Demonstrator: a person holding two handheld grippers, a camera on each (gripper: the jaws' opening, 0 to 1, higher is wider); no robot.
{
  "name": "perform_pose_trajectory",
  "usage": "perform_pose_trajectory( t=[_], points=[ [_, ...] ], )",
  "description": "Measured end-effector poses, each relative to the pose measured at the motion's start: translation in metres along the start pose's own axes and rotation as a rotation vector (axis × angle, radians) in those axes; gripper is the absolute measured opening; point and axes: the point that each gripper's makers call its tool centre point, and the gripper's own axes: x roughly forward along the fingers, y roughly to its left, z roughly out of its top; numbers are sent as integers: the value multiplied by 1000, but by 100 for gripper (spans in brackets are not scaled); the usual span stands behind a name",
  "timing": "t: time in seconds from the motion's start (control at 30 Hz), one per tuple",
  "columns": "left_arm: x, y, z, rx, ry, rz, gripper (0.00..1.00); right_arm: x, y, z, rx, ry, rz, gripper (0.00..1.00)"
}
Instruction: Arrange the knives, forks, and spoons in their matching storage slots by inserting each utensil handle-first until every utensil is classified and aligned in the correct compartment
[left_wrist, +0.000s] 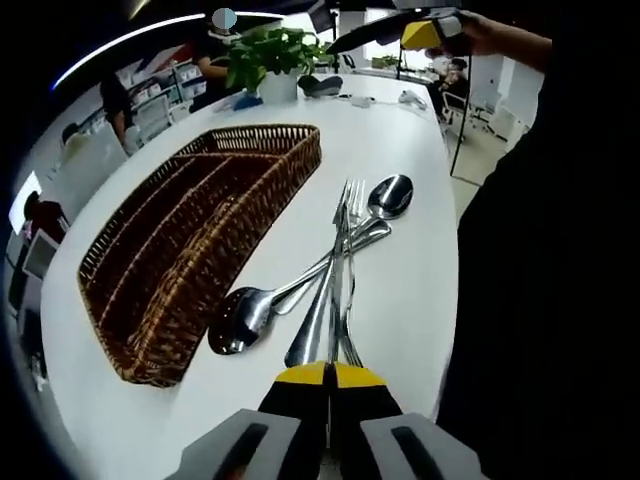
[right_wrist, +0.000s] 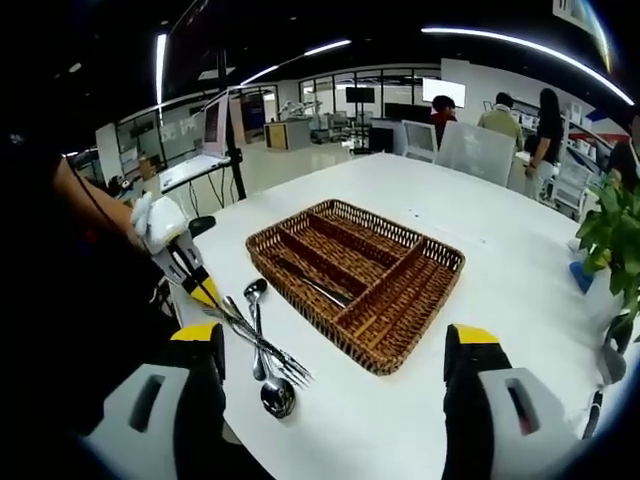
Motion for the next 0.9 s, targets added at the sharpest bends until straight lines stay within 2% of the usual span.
perform_pose_trajectory(
  t=[0.03,0.1,0.13,0.17,0.23,0.27,0.33,0.4,0.47,0.5,0.53,0.6,0.63,0.73,0.9],
  points=[
    [1,-2,-4,48,17,-10,0,0,0,0,-3,3,1,92],
    [6,-3,-11,81,41,1,0,1,0,1,-8,3,0,92],
    [8,-1,0,111,-25,18,0,0,-1,3,-4,-3,0,92],
    [4,-2,-5,86,2,20,0,0,-2,4,-2,-7,-1,92],
    [3,5,-3,94,-4,49,0,-1,-4,6,-2,-11,-5,92],
    [2,5,-4,93,-2,42,1,-1,-5,5,-3,-9,-6,92],
    [4,4,-5,85,0,22,10,-2,-6,3,-4,-3,-7,92],
    [5,4,-7,91,12,8,12,-3,-7,2,-4,-1,-10,92],
    [8,-2,-10,63,26,-39,13,-4,-7,1,-1,0,-10,92],
    [10,-2,-14,79,50,-41,13,-4,-8,0,-2,4,-11,92],
    [10,-1,-8,89,16,-42,11,-4,-8,-1,-3,6,-10,92],
    [12,-2,-5,101,13,-45,10,-4,-8,-1,-2,7,-10,92],
    [13,-2,-3,136,4,-44,8,-4,-8,-1,-2,7,-10,92],
    [13,-1,-4,101,-3,-38,6,-4,-8,-1,0,7,-9,92],
    [11,-3,-5,113,-12,-14,5,-3,-8,1,6,2,-9,91]
  ],
)
